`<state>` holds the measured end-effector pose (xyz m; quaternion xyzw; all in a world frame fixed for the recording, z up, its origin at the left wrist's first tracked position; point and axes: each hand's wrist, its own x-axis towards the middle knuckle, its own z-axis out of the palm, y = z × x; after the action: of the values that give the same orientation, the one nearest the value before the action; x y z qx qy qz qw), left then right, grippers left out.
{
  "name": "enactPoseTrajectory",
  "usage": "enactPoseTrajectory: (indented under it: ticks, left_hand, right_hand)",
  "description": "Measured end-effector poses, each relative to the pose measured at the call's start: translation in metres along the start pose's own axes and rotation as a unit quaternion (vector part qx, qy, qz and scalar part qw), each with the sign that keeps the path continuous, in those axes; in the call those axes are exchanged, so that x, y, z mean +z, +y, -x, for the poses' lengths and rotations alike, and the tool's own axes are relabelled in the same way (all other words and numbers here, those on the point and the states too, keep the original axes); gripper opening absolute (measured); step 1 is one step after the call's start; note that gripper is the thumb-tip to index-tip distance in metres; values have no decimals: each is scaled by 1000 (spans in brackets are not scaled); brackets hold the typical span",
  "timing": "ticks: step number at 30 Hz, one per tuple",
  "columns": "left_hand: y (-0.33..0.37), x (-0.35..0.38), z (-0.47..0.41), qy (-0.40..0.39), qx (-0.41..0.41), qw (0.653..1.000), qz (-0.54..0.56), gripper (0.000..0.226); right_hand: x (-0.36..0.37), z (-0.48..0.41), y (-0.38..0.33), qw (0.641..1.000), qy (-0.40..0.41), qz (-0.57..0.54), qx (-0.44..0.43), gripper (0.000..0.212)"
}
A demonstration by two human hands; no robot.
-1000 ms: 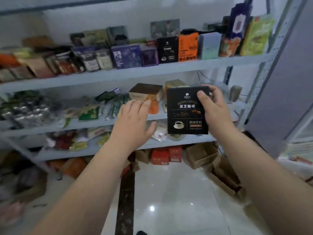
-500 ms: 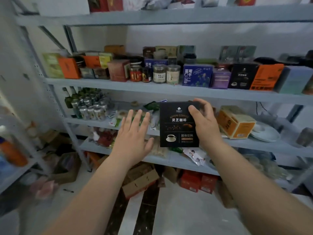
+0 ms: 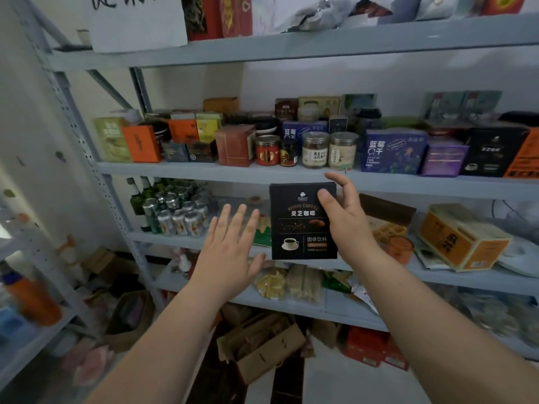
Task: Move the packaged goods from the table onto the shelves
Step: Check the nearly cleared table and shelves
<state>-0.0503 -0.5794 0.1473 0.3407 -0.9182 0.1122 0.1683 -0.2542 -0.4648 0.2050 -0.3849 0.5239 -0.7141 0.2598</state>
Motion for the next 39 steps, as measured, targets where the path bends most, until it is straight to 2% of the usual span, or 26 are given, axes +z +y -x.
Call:
enactPoseTrajectory:
  ticks: [6,12,16,23,26,30,34,39]
  left_hand:
    - [-4,24,-58,15,22,1000,17,78]
    - [-9,50,-148,16,38,999,0,78]
    - [-13,62,-200,32,29,999,-6,77]
    - [-25,84,-288,52,-14,998,-21,78]
    - [-30,94,-307,60,-12,998,-15,78]
    - [-41,107,-321,86,1,996,2,76]
    - [-54,120,-333,136,47,989,29,71]
    - [-65,121,-351,97,88,991,21,76]
  right_hand:
    - [-5,-66,5,999,-14,39,-11,22]
    - [-25,-169,1,999,19,-13,-32,21]
    - [-35,-240,-8,997,-17,-49,-60,19]
    - [-30,-352,-8,994,-61,-22,-91,28]
    - [-21,-382,-5,995,-62,-50,-68,27]
    - [-8,-407,-2,988,-79,-109,-78,27]
    - [6,-426,6,991,-64,-44,-109,25]
    - [10,-439,12,982,-15,116,-148,24]
